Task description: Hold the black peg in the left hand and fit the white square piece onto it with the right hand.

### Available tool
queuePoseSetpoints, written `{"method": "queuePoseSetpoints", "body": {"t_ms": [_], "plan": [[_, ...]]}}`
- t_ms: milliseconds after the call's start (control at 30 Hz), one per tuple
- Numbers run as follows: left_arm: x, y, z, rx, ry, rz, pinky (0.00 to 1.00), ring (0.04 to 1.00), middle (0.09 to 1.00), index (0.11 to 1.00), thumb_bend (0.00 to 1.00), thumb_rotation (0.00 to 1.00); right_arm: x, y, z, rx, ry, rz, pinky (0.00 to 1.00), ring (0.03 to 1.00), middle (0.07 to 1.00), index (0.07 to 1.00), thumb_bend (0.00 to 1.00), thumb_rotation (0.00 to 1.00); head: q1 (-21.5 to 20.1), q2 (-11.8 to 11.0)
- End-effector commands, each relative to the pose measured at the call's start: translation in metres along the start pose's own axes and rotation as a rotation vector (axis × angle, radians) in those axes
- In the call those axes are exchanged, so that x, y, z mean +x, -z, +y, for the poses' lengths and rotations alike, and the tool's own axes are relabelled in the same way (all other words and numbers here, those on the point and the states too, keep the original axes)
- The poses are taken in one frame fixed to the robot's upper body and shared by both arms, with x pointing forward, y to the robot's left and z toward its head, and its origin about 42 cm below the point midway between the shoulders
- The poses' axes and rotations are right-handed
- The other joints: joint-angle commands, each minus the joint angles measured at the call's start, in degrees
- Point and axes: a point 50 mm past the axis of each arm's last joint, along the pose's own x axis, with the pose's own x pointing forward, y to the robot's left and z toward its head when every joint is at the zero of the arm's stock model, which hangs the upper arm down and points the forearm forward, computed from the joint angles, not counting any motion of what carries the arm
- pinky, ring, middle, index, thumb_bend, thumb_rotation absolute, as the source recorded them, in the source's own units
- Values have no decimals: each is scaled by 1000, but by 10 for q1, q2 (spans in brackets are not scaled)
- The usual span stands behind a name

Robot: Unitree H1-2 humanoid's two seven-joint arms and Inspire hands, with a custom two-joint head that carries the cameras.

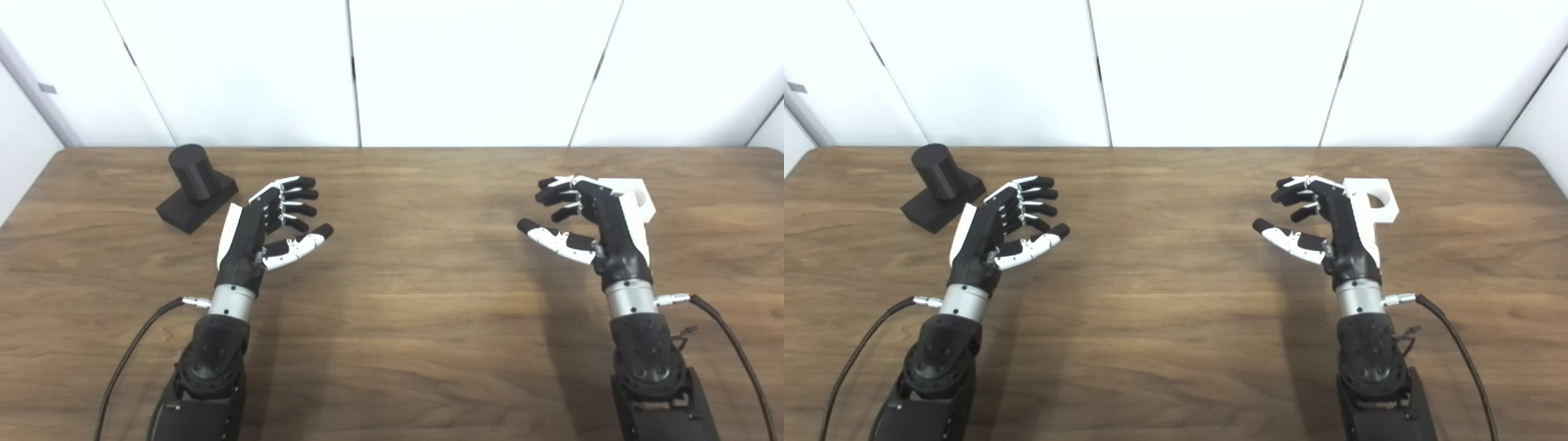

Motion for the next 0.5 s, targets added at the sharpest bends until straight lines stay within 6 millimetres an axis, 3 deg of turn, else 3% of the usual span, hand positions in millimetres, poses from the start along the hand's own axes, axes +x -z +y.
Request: {"method": "queuePoseSetpoints", "body": {"t_ms": [0, 300, 467], "plan": [[11, -16, 4, -5, -7, -76, 508, 627, 702, 714, 681, 0, 8, -14, -7, -1, 20, -92, 478, 608, 678, 496, 507, 126, 0, 0], [12, -16, 2, -10, 2, -75, 511, 626, 695, 707, 691, 0, 9, -13, -7, -1, 14, -89, 482, 605, 675, 496, 507, 128, 7, 0], [12, -15, 0, -13, 7, -74, 527, 625, 690, 700, 694, 0, 9, -12, -8, 0, 15, -86, 487, 613, 676, 496, 507, 127, 31, -6]]}}
